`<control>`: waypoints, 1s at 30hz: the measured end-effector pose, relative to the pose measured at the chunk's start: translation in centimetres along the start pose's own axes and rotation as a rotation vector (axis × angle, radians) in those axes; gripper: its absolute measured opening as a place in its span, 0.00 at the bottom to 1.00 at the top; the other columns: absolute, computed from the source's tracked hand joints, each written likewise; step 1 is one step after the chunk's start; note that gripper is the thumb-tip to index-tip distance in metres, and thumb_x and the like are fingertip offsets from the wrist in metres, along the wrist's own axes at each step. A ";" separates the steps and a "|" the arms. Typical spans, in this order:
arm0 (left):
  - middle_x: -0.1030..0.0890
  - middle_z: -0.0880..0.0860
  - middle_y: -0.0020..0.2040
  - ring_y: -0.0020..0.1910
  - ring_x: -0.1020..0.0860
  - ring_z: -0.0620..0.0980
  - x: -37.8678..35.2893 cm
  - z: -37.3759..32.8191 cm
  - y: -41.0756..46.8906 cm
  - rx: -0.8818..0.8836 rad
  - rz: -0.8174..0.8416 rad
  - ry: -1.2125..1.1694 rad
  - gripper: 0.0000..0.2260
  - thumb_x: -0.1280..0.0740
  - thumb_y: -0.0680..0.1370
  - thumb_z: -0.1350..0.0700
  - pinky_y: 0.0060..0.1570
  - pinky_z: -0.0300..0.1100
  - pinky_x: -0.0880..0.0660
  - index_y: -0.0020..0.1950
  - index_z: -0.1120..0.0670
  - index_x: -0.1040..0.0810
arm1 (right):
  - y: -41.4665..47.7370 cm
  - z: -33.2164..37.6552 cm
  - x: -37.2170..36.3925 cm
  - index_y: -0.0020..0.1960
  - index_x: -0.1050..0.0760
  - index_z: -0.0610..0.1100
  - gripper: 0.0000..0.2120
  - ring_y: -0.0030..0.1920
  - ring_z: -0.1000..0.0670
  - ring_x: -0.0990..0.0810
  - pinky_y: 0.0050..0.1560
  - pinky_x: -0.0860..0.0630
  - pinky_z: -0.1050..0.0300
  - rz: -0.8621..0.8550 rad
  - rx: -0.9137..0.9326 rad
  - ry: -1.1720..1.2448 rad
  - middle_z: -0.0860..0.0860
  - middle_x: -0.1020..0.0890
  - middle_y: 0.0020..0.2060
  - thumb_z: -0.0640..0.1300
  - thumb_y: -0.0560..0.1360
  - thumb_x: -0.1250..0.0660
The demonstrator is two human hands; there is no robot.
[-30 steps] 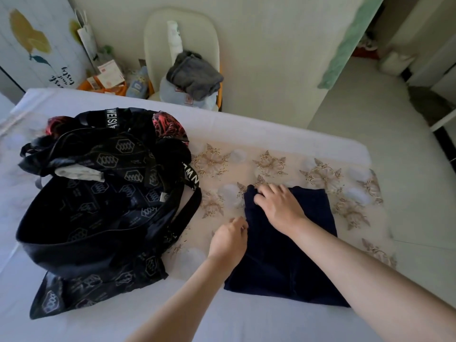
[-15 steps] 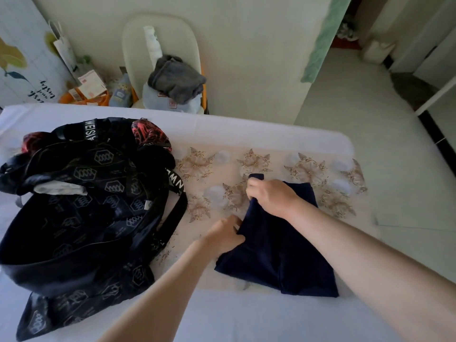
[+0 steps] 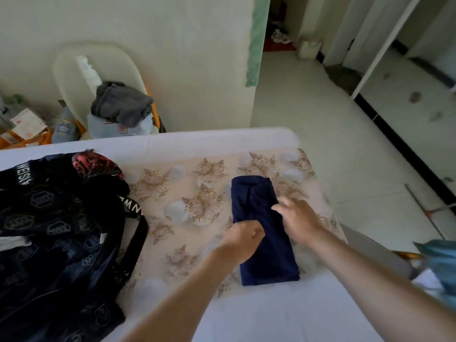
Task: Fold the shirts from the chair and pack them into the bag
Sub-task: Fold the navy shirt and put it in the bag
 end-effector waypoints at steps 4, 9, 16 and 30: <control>0.46 0.49 0.80 0.79 0.50 0.53 -2.9 3.1 -0.4 -0.150 -0.066 0.492 0.27 0.38 0.81 0.45 0.77 0.51 0.49 0.78 0.46 0.40 | -2.7 2.6 -1.5 0.69 0.28 0.47 0.17 0.53 0.43 0.21 0.49 0.24 0.50 -0.011 -0.221 0.138 0.48 0.25 0.61 0.48 0.81 0.39; 0.62 0.49 0.80 0.79 0.64 0.53 -4.8 5.4 -1.4 -0.203 0.130 0.700 0.35 0.38 0.77 0.38 0.77 0.55 0.62 0.80 0.41 0.51 | -5.2 3.8 -3.5 0.74 0.37 0.49 0.23 0.47 0.48 0.19 0.46 0.22 0.53 0.090 -0.461 0.336 0.51 0.19 0.48 0.49 0.81 0.37; 0.30 0.48 0.66 0.68 0.31 0.52 -1.3 2.9 0.7 -0.309 -0.381 0.633 0.13 0.41 0.80 0.48 0.67 0.46 0.37 0.62 0.48 0.25 | -6.8 3.3 -4.0 0.73 0.39 0.50 0.28 0.57 0.48 0.24 0.53 0.25 0.53 -0.025 -0.358 0.178 0.50 0.25 0.61 0.46 0.76 0.32; 0.64 0.57 0.80 0.78 0.65 0.58 -1.8 5.2 5.1 -0.080 -0.127 0.916 0.33 0.52 0.83 0.37 0.76 0.61 0.58 0.80 0.51 0.61 | -9.3 3.4 -8.2 0.82 0.55 0.49 0.34 0.80 0.46 0.58 0.76 0.49 0.44 0.115 0.052 0.007 0.45 0.58 0.81 0.61 0.81 0.50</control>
Point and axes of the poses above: each hand's wrist, its own y-axis towards the middle knuckle, its own x-axis out of the back of the hand, z = x × y, the point moved 4 cm from there along y, towards the middle knuckle
